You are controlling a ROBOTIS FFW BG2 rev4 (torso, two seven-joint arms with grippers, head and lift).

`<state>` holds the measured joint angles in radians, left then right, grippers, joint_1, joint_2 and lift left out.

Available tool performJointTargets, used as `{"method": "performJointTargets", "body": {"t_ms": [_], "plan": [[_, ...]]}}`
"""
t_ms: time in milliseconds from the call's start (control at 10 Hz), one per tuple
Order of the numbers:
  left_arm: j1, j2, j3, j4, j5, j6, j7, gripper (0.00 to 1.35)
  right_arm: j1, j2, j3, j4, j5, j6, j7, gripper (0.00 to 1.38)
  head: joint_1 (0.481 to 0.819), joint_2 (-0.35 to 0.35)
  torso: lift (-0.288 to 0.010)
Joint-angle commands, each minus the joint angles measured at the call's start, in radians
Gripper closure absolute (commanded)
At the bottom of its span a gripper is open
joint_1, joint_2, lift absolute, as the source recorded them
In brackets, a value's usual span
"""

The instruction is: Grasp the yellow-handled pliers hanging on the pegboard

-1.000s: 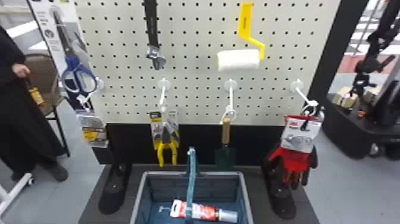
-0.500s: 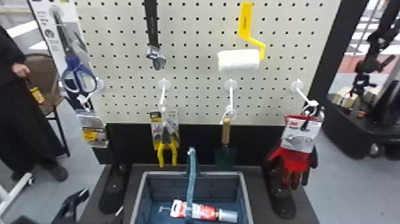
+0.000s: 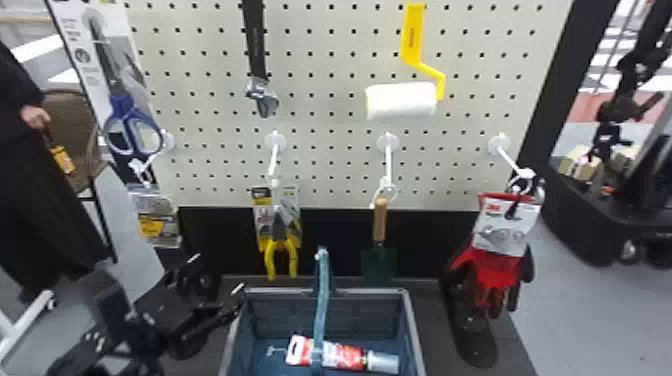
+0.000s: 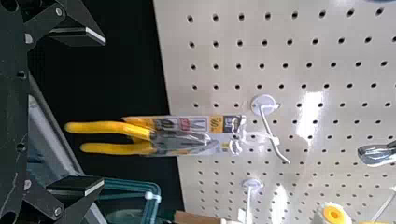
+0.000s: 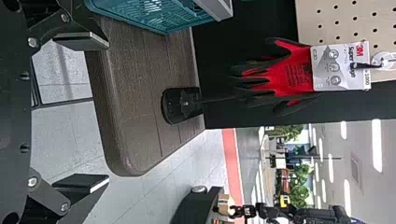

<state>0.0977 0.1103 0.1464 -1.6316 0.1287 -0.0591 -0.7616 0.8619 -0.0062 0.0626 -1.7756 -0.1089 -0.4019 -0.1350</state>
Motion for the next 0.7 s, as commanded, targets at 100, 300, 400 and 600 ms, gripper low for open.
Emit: {"method": "performJointTargets", "body": {"t_ms": [100, 300, 400, 600], "plan": [[-0.198, 0.038, -0.039, 0.140, 0.019, 0.059, -0.119, 0.23, -0.007, 0.000, 0.003, 0.005, 0.000, 0.000, 0.000, 0.27, 0.549, 0.000, -0.100], [-0.303, 0.061, -0.087, 0.207, 0.032, 0.108, -0.203, 0.23, -0.017, 0.000, 0.009, 0.010, 0.000, 0.000, 0.000, 0.27, 0.549, 0.000, -0.100], [-0.348, 0.065, -0.110, 0.256, 0.043, 0.131, -0.251, 0.23, -0.017, 0.000, 0.009, 0.015, 0.000, 0.000, 0.000, 0.27, 0.549, 0.000, -0.100], [-0.402, 0.066, -0.148, 0.334, 0.035, 0.160, -0.321, 0.24, -0.019, 0.000, 0.009, 0.017, 0.000, 0.000, 0.000, 0.27, 0.549, 0.000, -0.100]]}}
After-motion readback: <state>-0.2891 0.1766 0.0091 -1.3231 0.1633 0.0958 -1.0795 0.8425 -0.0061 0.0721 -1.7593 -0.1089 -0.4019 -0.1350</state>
